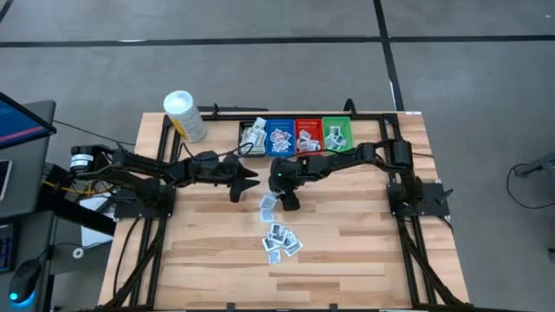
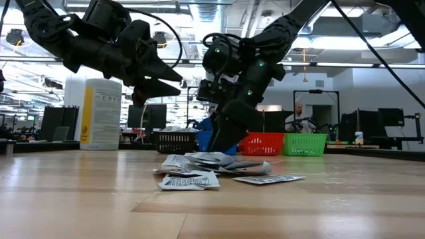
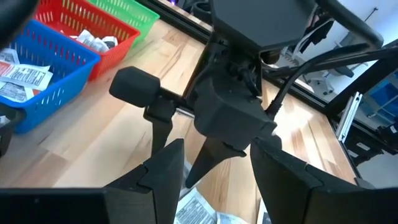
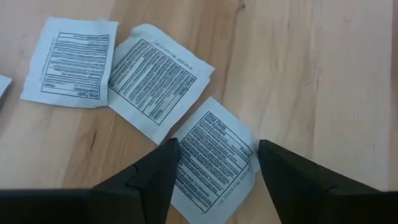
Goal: Pick & Place First Aid Supplies
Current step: Put the gray towelette pack in the red bin
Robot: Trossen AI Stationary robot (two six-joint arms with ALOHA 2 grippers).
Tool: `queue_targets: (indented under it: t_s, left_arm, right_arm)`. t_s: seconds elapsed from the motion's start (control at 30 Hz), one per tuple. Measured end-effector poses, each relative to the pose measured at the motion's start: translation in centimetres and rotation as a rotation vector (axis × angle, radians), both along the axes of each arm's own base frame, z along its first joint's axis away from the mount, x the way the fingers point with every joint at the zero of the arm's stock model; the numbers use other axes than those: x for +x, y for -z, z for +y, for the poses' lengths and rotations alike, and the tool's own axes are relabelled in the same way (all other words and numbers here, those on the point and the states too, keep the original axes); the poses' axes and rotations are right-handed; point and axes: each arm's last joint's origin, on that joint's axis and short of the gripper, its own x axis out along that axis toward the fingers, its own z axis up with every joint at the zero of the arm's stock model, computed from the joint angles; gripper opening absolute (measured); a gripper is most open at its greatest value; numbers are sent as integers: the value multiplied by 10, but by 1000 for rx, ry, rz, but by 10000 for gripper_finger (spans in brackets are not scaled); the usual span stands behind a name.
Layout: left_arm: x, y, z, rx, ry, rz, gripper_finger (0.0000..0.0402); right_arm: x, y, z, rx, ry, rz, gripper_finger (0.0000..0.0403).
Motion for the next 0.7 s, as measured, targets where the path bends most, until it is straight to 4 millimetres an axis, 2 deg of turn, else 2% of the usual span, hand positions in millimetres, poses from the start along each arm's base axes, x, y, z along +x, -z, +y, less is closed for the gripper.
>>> queue_targets:
  t_s: [0.13,0.3,0.43,0.63,0.7]
  left_arm:
    - [0,0,0,0,0,0,186]
    - [0,0,0,0,0,0,186]
    - [0,0,0,0,0,0,186]
    - [0,0,0,0,0,-3,186]
    - [0,-1,0,1,0,-6,186]
  right_arm:
    - [1,-1,0,3,0,3,192]
    - [1,-1,0,14,19,8,142]
    - [0,-8,0,13,19,-3,110]
    - [-8,-35,-6,-41,59,-28,83]
    - [-10,-52,-9,-57,71,-72,76]
